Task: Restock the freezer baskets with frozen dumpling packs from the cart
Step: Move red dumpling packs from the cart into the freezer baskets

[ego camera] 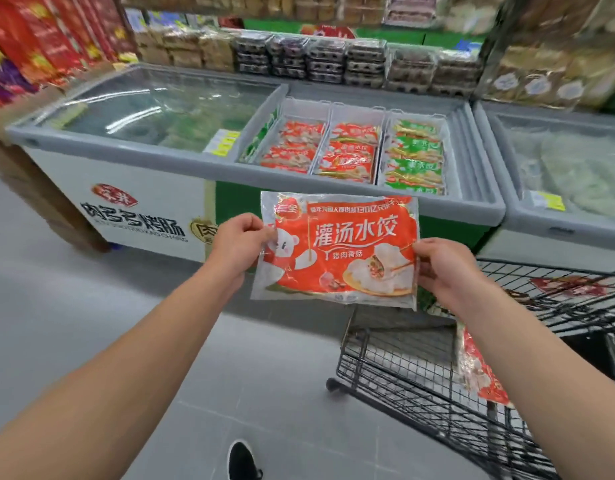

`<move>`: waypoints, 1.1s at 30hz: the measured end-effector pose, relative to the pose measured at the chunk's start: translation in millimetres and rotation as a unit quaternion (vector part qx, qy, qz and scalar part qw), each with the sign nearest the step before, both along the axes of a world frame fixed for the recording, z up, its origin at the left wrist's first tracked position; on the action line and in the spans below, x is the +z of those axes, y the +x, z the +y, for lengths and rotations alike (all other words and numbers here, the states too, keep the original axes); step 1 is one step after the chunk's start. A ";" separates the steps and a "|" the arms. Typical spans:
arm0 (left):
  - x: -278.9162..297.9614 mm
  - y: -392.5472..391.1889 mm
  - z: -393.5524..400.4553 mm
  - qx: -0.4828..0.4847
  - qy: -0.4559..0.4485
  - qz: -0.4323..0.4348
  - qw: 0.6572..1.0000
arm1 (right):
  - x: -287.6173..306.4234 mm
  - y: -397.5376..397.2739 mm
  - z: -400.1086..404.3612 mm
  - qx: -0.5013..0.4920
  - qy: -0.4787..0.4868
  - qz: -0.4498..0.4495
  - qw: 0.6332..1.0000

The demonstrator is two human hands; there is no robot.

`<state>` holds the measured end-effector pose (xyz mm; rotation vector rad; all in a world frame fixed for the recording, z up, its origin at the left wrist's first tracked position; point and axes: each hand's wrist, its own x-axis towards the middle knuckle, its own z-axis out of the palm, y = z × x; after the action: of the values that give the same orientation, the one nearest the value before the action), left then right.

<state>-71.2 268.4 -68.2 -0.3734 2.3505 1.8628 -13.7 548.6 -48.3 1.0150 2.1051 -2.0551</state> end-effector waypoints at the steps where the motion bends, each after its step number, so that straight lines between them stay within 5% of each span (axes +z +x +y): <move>1: 0.9 -10.4 -19.9 0.003 0.006 -0.002 1.000 | -1.2 -12.3 -18.6 0.000 0.002 0.001 1.000; 13: 5.7 -130.8 -140.6 -0.022 0.004 0.001 1.000 | -9.2 -125.4 -145.9 -0.032 -0.005 0.003 0.999; 33: -44.4 -428.5 -128.3 0.006 -0.029 -0.048 0.998 | -68.0 -424.7 -149.3 -0.024 -0.025 -0.044 0.998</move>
<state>-499.6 140.2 -112.5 -0.4724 2.3490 1.7431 -438.4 399.3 -116.3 1.1362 1.9973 -2.0329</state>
